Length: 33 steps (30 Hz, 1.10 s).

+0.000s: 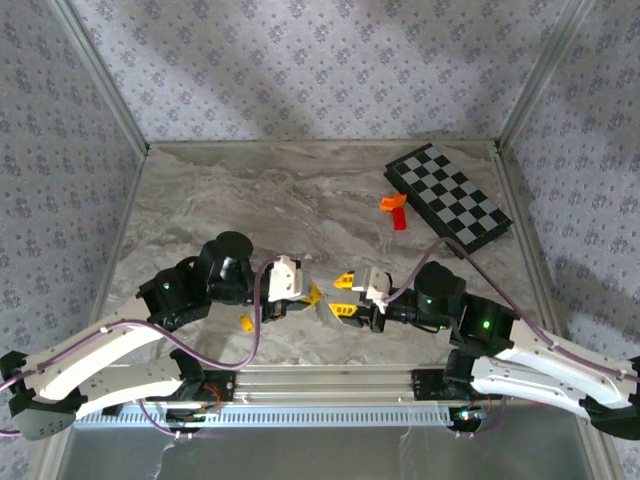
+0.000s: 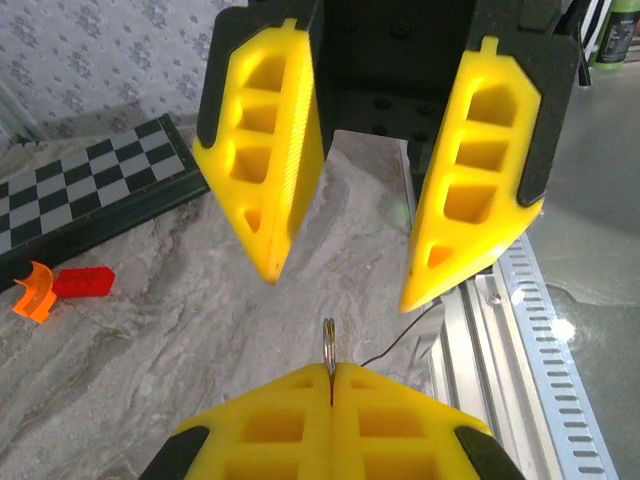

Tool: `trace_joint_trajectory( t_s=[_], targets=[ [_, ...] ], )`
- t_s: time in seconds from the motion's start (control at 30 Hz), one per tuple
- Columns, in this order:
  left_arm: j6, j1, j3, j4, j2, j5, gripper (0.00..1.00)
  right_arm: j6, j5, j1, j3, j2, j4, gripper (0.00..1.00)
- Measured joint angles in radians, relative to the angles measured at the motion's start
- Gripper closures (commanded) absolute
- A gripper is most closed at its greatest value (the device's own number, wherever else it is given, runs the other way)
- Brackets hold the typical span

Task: Put the keys on the keyring

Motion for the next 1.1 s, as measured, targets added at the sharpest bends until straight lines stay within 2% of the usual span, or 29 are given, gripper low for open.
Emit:
trace_joint_trajectory(
  t_s=[0.1, 0.57, 0.8, 0.9, 0.97, 1.07, 1.1],
  targets=[
    [0.009, 0.0, 0.009, -0.025, 0.001, 0.0, 1.0, -0.009, 0.013, 0.008, 0.001, 0.011, -0.002, 0.6],
    [0.028, 0.0, 0.026, -0.058, 0.027, 0.0, 1.0, -0.037, 0.035, 0.021, 0.023, 0.072, -0.01, 0.77],
    [0.033, 0.0, 0.033, -0.066, 0.028, 0.0, 1.0, -0.043, 0.034, 0.025, 0.03, 0.091, -0.009, 0.89],
    [0.035, 0.0, 0.037, -0.069, 0.028, -0.002, 1.0, -0.047, 0.033, 0.029, 0.03, 0.094, -0.009, 1.0],
    [0.037, 0.0, 0.037, -0.069, 0.028, -0.007, 1.0, -0.043, 0.034, 0.032, 0.03, 0.095, -0.009, 1.0],
    [0.036, 0.0, 0.035, -0.06, 0.025, -0.012, 0.77, -0.043, 0.038, 0.035, 0.03, 0.093, -0.006, 1.0],
    [0.03, 0.0, 0.03, -0.044, 0.022, -0.011, 0.72, -0.043, 0.04, 0.035, 0.03, 0.09, -0.005, 1.0]
  ],
)
